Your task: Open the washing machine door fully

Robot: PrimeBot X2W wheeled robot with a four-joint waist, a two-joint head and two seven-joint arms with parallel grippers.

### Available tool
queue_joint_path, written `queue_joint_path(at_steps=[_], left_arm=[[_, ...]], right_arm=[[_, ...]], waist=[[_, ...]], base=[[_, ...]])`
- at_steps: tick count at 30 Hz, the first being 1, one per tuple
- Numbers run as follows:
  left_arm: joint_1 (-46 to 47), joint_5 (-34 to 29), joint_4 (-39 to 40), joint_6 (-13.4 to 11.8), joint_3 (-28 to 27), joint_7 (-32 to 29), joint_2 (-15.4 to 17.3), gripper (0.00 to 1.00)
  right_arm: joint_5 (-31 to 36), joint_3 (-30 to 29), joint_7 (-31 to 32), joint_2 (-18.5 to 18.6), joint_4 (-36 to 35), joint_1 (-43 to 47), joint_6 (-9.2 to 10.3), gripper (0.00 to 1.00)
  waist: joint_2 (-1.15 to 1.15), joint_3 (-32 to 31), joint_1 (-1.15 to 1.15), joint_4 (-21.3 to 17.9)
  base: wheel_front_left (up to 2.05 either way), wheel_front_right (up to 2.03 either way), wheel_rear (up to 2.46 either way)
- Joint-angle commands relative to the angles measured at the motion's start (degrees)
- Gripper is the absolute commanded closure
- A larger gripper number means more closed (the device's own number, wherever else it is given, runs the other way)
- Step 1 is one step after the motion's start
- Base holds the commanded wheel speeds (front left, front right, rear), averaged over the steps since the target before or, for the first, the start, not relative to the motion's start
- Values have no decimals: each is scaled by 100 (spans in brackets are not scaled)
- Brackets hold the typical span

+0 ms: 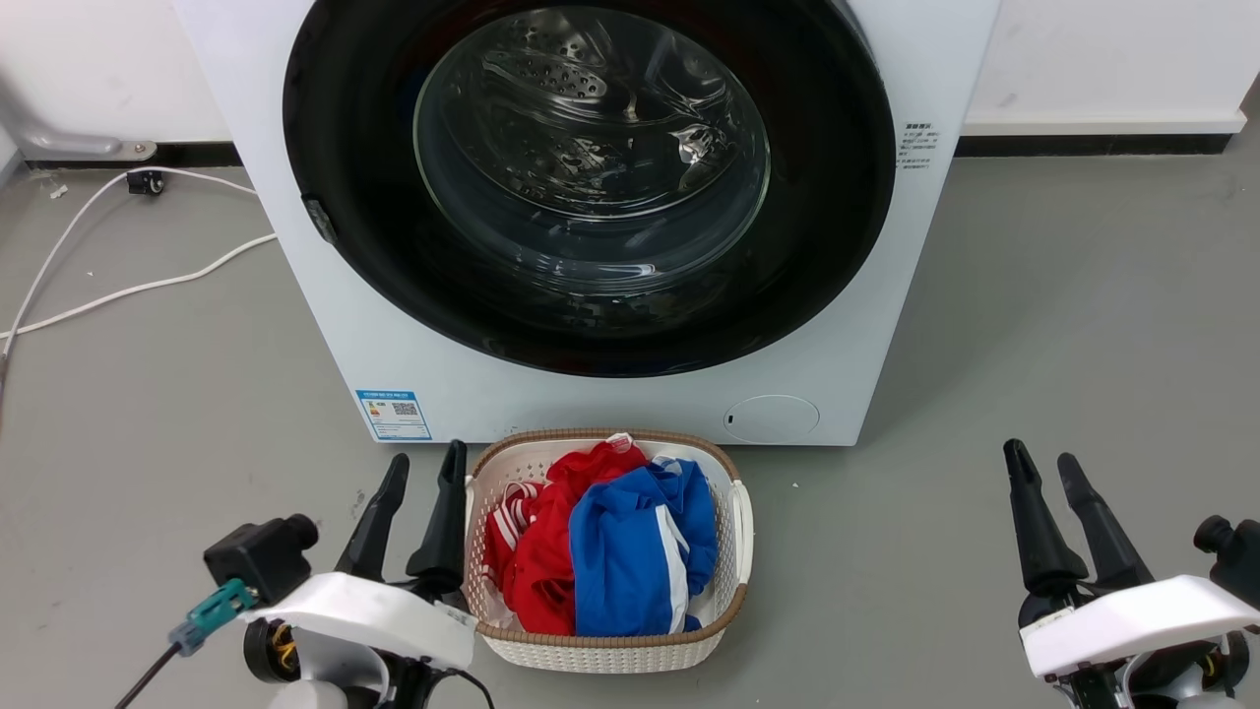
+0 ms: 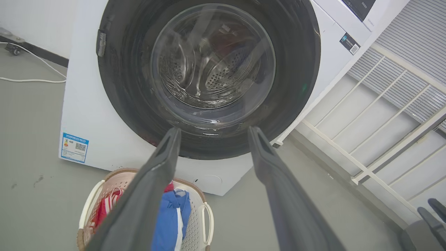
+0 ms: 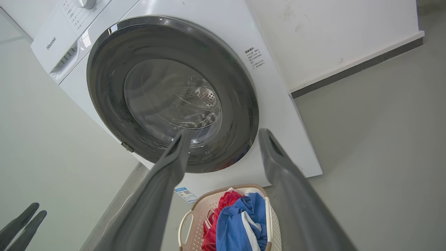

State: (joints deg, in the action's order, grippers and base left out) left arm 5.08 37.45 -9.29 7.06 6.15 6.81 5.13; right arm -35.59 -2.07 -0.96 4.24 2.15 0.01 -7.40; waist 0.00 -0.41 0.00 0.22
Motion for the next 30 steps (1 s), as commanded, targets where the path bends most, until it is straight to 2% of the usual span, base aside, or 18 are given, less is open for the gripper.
queue_joint_path(at_steps=[1,14,30], left_arm=[[149,-181,52,0,40,58,58,0],[250,-1307,19,-133,342,258,231,0],[245,-2091,-144,-375,446,469,281,0]], right_arm=[[178,2,-1,53,-110,-27,-11,0],[1104,-66,127,23,-267,100,-12,0],[2089,-117,194,-63,-446,228,-13,0]], waist=[[0,-1,0,2],[0,-20,0,32],[0,-65,0,53]], base=[[0,0,0],[0,0,0],[0,0,0]])
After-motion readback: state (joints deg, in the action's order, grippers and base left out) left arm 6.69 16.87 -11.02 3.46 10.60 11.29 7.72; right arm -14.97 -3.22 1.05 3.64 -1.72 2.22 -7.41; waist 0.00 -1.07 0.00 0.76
